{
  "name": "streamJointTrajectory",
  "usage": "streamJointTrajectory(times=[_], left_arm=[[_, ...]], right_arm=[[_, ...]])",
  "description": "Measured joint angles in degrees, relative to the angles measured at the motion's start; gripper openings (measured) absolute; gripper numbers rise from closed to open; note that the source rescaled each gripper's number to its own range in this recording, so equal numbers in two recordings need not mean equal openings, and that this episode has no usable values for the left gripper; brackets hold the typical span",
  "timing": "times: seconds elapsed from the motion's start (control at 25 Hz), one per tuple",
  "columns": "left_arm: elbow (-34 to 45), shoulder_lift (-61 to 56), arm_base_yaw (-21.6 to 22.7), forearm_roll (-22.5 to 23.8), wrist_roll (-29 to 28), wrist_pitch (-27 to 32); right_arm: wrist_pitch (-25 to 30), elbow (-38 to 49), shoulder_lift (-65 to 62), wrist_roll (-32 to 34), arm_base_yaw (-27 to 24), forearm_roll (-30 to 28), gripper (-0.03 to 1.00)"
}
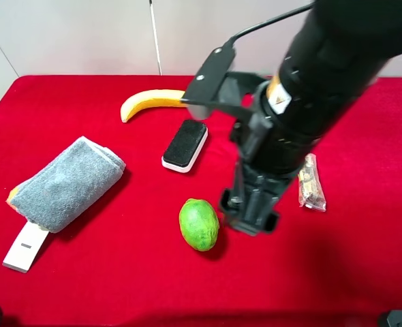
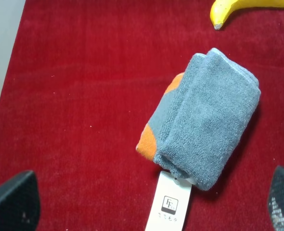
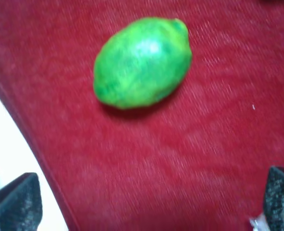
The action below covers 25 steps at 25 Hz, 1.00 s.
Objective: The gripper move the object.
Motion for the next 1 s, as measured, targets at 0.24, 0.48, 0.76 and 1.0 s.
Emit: streamJointTrajectory(times=[0.24, 0.48, 0.76, 1.0], left_arm=[[0.00, 0.00, 0.00, 0.00, 0.00, 0.00], [0.00, 0.00, 0.00, 0.00, 0.00, 0.00], [0.00, 0.00, 0.00, 0.00, 0.00, 0.00], [0.00, 0.00, 0.00, 0.00, 0.00, 0.00]], right_arm=[[2.29, 5.38, -5.85, 0.06, 0.00, -1.55, 1.00], [0.75, 16.13, -15.86, 5.91, 0.00, -1.55, 1.00], [0.94, 24.38, -30.18, 13.46, 0.00, -1.55, 1.00], [4.93, 27.31, -41.41, 16.23, 0.00, -1.55, 1.00]])
